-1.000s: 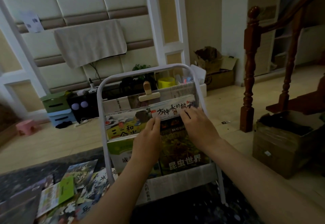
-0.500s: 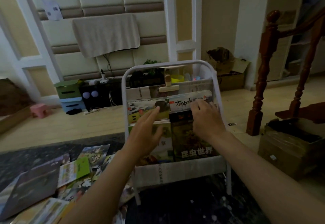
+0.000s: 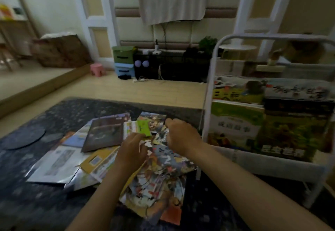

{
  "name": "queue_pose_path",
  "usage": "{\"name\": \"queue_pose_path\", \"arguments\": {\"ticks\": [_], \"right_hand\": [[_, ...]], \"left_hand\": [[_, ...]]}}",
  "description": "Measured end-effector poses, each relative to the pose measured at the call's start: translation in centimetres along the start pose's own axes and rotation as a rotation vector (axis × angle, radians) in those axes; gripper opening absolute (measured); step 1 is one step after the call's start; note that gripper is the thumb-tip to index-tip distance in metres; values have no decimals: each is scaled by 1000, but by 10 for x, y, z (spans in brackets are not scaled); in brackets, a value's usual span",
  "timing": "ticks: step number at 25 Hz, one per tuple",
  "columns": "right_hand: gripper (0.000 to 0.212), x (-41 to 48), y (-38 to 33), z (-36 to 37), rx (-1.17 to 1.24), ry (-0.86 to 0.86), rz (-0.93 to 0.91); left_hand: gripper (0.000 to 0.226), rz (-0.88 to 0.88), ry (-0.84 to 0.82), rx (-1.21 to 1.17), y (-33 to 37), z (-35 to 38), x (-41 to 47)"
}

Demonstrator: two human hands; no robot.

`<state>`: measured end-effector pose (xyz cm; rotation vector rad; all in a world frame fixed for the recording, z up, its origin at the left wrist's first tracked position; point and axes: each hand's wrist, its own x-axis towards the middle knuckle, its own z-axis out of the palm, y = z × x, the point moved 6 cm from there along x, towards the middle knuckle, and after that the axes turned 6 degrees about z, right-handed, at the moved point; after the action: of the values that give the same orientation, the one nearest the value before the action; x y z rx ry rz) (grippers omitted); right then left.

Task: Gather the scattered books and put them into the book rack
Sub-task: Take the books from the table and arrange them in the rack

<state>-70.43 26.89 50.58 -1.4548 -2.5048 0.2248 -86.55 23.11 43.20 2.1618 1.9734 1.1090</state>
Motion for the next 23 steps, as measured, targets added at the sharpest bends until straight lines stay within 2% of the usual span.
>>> {"name": "queue_pose_path", "arguments": {"ticks": [2,5,7,9,11,13,16,19,23], "right_hand": [[42,13,-4,57,-24,-168,61],[53,24,0,132,-41,-365,136],[65,34,-4,156,-27,-385,150],[67,46,-12,168,10,-366,137],[59,53,-19,182,86,-376,142],[42,55,-18,198,249,-393,204],[35,61,-9,212,405,-425,297],[22,68,-7,208,472,-502,313],[22,70,-7,210,498,-540,317]], "left_hand": [[32,-92,-34,2,-32,6,-21],[44,-177,-191,39,-65,27,-40],[58,-206,-231,120,-80,38,-44],[69,-279,-290,233,-91,47,-46],[72,-332,-369,279,-100,57,-48],[79,-341,-457,263,-101,63,-46],[96,-361,-598,271,-100,70,-44],[88,-348,-587,292,-98,71,-40],[72,-371,-588,282,-95,69,-36]]}}
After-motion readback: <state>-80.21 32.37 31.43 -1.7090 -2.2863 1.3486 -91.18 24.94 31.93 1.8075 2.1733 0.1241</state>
